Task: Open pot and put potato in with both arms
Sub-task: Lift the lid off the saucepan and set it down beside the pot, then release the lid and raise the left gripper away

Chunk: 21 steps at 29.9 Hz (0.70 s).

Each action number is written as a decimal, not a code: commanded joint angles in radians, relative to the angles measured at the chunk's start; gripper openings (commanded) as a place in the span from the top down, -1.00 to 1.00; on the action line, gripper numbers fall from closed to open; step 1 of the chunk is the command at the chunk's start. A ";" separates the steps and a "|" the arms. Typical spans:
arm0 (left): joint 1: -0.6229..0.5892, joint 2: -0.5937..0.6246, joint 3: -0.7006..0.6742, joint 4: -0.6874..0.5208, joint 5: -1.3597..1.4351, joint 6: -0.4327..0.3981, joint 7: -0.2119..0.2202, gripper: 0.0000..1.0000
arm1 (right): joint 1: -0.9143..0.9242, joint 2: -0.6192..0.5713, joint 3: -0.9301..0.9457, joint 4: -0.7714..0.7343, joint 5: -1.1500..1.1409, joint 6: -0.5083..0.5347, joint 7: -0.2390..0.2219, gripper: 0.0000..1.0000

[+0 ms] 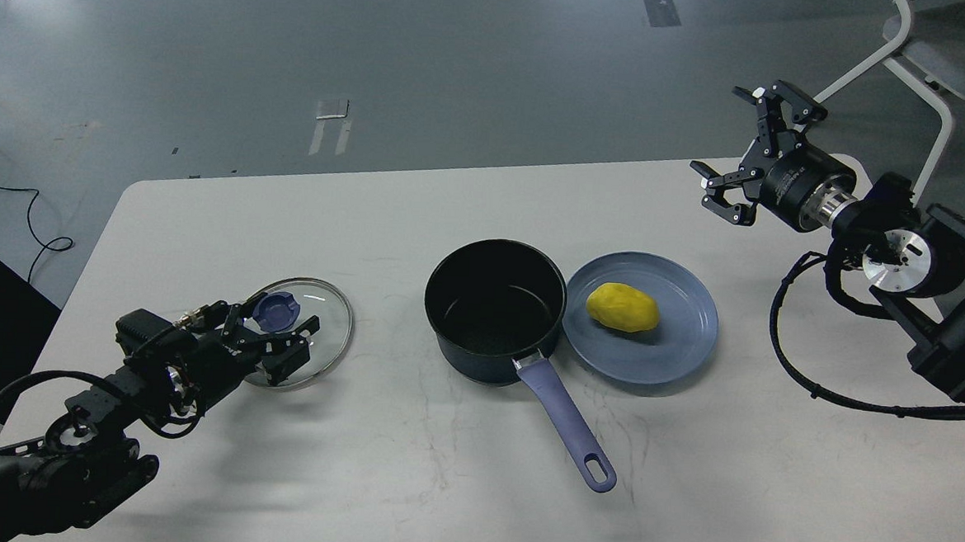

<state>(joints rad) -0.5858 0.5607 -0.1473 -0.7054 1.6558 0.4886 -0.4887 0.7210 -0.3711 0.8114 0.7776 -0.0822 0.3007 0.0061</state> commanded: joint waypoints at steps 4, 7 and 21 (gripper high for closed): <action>-0.031 0.027 0.000 -0.084 -0.192 0.000 0.000 -0.95 | 0.015 0.000 0.000 0.002 -0.001 0.000 0.000 -1.00; -0.068 0.033 0.000 -0.101 -0.255 0.000 0.000 -0.95 | 0.023 -0.002 0.000 0.000 -0.001 0.000 0.000 -1.00; -0.324 0.056 -0.017 -0.235 -0.840 0.000 0.000 -0.96 | 0.113 -0.054 -0.081 0.025 -0.355 -0.089 0.275 -1.00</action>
<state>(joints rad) -0.8328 0.6187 -0.1647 -0.9362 1.0398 0.4888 -0.4886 0.8153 -0.4176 0.7485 0.7936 -0.3973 0.2319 0.2541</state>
